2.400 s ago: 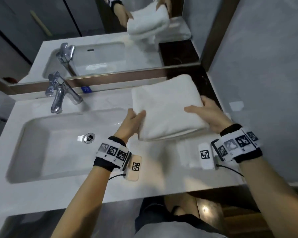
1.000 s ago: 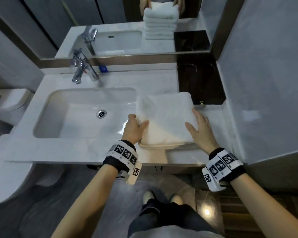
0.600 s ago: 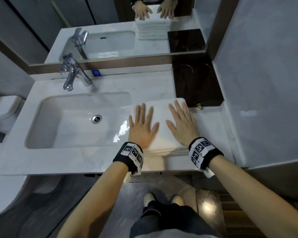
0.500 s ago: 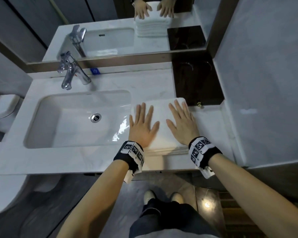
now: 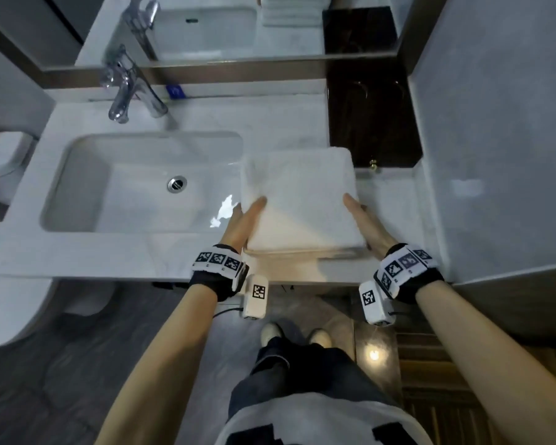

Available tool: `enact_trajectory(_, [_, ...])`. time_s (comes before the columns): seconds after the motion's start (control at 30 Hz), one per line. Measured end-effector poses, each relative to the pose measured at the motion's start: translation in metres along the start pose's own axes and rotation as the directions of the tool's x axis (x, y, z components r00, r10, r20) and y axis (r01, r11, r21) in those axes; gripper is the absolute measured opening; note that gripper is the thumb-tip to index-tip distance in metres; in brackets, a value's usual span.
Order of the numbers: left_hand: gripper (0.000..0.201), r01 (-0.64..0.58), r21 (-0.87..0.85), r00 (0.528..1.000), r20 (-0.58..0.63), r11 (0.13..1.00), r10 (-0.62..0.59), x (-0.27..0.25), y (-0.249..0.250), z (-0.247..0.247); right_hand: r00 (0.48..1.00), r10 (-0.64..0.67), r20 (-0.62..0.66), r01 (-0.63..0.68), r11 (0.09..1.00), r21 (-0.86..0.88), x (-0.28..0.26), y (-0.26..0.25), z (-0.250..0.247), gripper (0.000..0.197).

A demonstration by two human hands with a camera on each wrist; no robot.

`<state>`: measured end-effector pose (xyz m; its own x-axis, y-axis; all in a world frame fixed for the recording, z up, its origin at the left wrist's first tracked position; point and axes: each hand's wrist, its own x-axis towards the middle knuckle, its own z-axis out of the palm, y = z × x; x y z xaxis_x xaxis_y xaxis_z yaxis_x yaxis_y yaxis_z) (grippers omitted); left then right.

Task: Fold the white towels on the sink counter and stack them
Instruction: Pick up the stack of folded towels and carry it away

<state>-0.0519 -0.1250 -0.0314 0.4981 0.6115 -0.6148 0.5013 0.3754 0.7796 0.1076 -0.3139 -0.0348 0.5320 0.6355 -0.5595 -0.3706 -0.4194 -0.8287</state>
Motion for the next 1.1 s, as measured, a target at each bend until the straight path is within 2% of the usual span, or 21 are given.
enact_trajectory(0.1, [0.077,0.032,0.015,0.999,0.019,0.999,-0.033,-0.014,-0.018,-0.001,0.997,0.065,0.031,-0.063,0.995,-0.074,-0.010,0.010,-0.003,0.051])
enact_trajectory(0.17, [0.084,0.063,0.039,0.998,0.008,0.997,-0.063,-0.027,-0.029,-0.001,0.994,0.101,0.037,-0.096,0.989,-0.112,-0.021,0.019,-0.006,0.047])
enact_trajectory(0.27, [0.107,0.139,0.063,0.990,-0.034,0.988,-0.137,-0.045,-0.044,0.000,0.988,0.154,0.030,-0.149,0.980,-0.133,-0.038,0.031,-0.005,0.044])
enact_trajectory(0.33, [0.117,0.174,0.077,0.983,-0.066,0.982,-0.169,-0.056,-0.054,-0.001,0.985,0.174,-0.006,-0.173,0.977,-0.123,-0.046,0.039,-0.002,0.060])
enact_trajectory(0.43, [0.125,0.218,0.117,0.971,-0.122,0.969,-0.204,-0.069,-0.068,0.000,0.969,0.242,-0.054,-0.247,0.963,-0.108,-0.053,0.051,0.003,0.099])
enact_trajectory(0.5, [0.126,0.240,0.120,0.961,-0.173,0.963,-0.218,-0.076,-0.075,-0.002,0.959,0.281,-0.031,-0.283,0.950,-0.134,-0.059,0.054,0.006,0.108])
enact_trajectory(0.57, [0.126,0.238,0.058,0.963,-0.144,0.970,-0.228,-0.079,-0.080,-0.006,0.953,0.301,-0.019,-0.299,0.933,-0.199,-0.065,0.057,0.008,0.110])
enact_trajectory(0.63, [0.119,0.237,-0.018,0.969,-0.065,0.971,-0.237,-0.083,-0.083,-0.012,0.961,0.277,-0.002,-0.273,0.942,-0.196,-0.071,0.060,0.012,0.104])
enact_trajectory(0.73, [0.087,0.216,-0.124,0.976,0.055,0.968,-0.211,-0.092,-0.084,-0.024,0.965,0.246,0.093,-0.241,0.969,-0.062,-0.079,0.063,0.024,0.095])
enact_trajectory(0.77, [0.087,0.211,-0.134,0.977,0.065,0.968,-0.203,-0.093,-0.086,-0.031,0.964,0.234,0.129,-0.232,0.972,-0.026,-0.081,0.063,0.029,0.089])
enact_trajectory(0.87, [0.117,0.225,-0.185,0.973,-0.009,0.957,-0.230,-0.099,-0.092,-0.055,0.960,0.199,0.195,-0.206,0.978,0.015,-0.077,0.062,0.051,0.090])
enact_trajectory(0.9, [0.110,0.210,-0.227,0.975,-0.021,0.951,-0.220,-0.102,-0.093,-0.065,0.958,0.198,0.209,-0.207,0.978,0.024,-0.074,0.060,0.062,0.092])
enact_trajectory(0.97, [0.065,0.168,-0.303,0.981,-0.043,0.938,-0.190,-0.110,-0.098,-0.088,0.949,0.193,0.248,-0.205,0.979,0.024,-0.067,0.054,0.087,0.090])
enact_trajectory(1.0, [0.050,0.157,-0.340,0.981,-0.056,0.927,-0.187,-0.113,-0.103,-0.102,0.944,0.189,0.270,-0.199,0.980,0.010,-0.064,0.051,0.102,0.089])
enact_trajectory(1.03, [0.045,0.143,-0.365,0.981,-0.069,0.920,-0.180,-0.118,-0.107,-0.117,0.938,0.186,0.292,-0.191,0.981,-0.010,-0.062,0.048,0.119,0.086])
enact_trajectory(1.1, [0.047,0.102,-0.413,0.982,-0.101,0.905,-0.157,-0.129,-0.116,-0.149,0.925,0.178,0.336,-0.173,0.984,-0.045,-0.059,0.041,0.154,0.076])
